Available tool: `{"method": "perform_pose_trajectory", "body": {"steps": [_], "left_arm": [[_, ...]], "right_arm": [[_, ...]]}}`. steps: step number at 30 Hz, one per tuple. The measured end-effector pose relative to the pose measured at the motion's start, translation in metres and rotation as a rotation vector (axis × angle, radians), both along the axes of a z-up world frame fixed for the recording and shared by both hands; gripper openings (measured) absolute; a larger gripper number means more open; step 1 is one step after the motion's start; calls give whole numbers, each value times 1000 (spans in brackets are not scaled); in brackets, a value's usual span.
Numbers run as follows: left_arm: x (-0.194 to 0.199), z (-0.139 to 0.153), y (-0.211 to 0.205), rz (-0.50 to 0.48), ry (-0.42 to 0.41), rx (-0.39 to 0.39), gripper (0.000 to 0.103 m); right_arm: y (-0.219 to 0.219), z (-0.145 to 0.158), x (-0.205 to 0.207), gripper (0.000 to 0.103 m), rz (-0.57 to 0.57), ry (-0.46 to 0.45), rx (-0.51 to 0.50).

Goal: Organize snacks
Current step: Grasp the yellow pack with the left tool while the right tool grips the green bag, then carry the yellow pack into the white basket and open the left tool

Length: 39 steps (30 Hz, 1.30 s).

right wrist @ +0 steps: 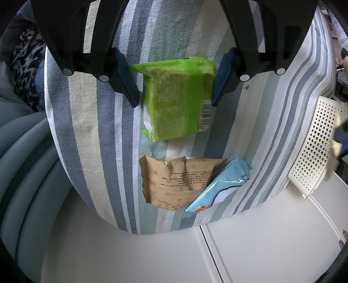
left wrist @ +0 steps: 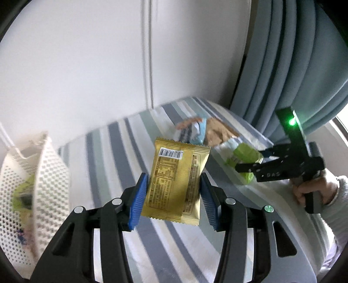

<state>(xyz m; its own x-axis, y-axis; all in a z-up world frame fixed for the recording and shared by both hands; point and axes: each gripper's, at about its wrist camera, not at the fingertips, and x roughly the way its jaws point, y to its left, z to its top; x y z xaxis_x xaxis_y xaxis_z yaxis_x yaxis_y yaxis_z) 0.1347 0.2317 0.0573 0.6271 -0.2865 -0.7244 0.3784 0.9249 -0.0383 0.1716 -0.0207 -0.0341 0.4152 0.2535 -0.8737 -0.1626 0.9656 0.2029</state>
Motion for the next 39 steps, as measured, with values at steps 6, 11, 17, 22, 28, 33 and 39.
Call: {"method": "perform_pose_trajectory", "body": {"steps": [6, 11, 17, 22, 28, 33, 39], "left_arm": [[-22, 29, 35, 71, -72, -23, 50], [-39, 48, 74, 152, -115, -42, 50], [-56, 57, 131, 284, -144, -56, 50], [-69, 57, 179, 382, -145, -76, 50], [-80, 47, 226, 473, -124, -93, 52], [-85, 40, 245, 548, -130, -117, 100], [-93, 35, 255, 584, -118, -140, 100]], "right_arm": [[-1, -1, 0, 67, 0, 0, 0], [0, 0, 0, 67, 0, 1, 1], [0, 0, 0, 67, 2, 1, -6], [0, -1, 0, 67, 6, 3, -18], [3, -1, 1, 67, 13, 4, -42], [3, -1, 0, 67, 15, 4, -53], [4, -2, 0, 67, 19, 4, -67]]}}
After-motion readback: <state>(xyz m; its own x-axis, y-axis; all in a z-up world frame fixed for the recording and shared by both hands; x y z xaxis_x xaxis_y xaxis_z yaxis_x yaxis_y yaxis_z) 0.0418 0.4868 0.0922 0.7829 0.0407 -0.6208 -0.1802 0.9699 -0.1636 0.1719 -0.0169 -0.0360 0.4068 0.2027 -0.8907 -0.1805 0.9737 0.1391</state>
